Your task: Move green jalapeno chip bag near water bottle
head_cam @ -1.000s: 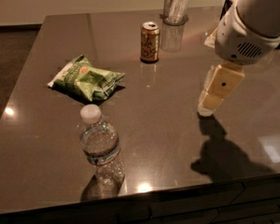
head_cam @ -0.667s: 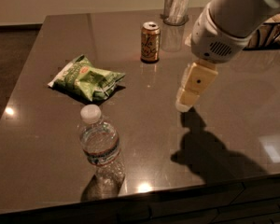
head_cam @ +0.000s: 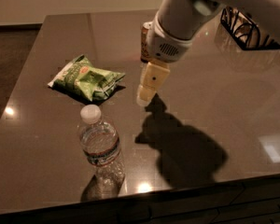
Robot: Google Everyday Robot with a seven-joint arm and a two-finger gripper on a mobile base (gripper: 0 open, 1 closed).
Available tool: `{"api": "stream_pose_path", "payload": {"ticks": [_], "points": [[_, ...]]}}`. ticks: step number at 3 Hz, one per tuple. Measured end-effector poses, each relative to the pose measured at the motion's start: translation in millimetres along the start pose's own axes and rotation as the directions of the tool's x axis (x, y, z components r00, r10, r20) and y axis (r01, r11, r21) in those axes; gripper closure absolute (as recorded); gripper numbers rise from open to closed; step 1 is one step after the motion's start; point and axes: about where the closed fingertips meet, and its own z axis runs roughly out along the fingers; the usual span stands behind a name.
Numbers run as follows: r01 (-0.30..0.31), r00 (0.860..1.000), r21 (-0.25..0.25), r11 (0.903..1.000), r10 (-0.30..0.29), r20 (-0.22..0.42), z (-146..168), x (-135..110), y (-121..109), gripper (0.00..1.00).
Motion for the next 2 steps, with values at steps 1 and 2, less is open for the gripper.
{"api": "stream_pose_path", "payload": {"ticks": [1, 2], "points": [[0.01, 1.0, -0.024, 0.9997, -0.01, 0.012, 33, -29, -11, 0.0], [0.025, 1.0, -0.036, 0.999, -0.025, -0.001, 62, -52, -18, 0.0]]}}
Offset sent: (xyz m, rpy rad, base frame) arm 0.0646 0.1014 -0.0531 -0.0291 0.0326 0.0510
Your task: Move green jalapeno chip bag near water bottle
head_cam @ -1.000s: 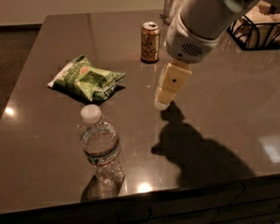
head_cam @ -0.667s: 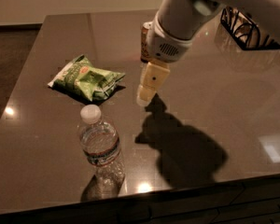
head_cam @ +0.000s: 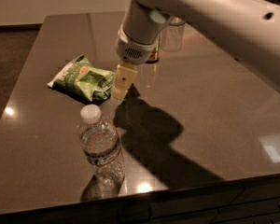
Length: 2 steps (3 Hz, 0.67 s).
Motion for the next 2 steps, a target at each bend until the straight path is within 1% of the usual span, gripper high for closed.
{"api": "stream_pose_path", "payload": {"ticks": [2], "points": [[0.016, 0.999, -0.016, 0.9998, -0.016, -0.045, 46, -31, -14, 0.0]]}}
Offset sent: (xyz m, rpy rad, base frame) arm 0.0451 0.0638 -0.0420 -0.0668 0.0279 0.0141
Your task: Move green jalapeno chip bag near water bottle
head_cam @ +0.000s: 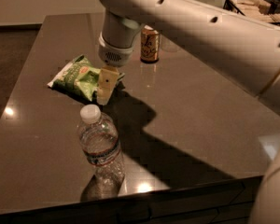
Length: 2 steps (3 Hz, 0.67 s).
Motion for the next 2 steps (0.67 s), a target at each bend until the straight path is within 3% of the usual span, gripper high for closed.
{"api": "stream_pose_path", "payload": {"ticks": [1, 2], "points": [[0.017, 0.999, -0.01, 0.9998, -0.017, -0.03, 19.6, -14.9, -8.6, 0.03], [0.026, 0.999, -0.019, 0.9995, -0.027, -0.041, 24.0, -18.6, -11.8, 0.26]]}}
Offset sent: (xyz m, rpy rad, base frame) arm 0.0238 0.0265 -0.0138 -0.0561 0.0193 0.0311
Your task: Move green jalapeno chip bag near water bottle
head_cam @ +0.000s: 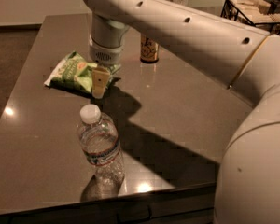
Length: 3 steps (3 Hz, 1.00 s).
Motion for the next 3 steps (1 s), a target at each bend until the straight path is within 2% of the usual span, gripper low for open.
{"api": "stream_pose_path", "payload": {"ticks": [1, 2, 3], "points": [[0.011, 1.0, -0.002, 0.9999, -0.011, 0.016, -9, 10, 1, 0.49], [0.018, 0.999, 0.011, 0.9998, -0.018, 0.049, -37, 42, 6, 0.8], [0.028, 0.998, 0.019, 0.9994, -0.029, 0.059, -56, 67, 13, 1.0]]}}
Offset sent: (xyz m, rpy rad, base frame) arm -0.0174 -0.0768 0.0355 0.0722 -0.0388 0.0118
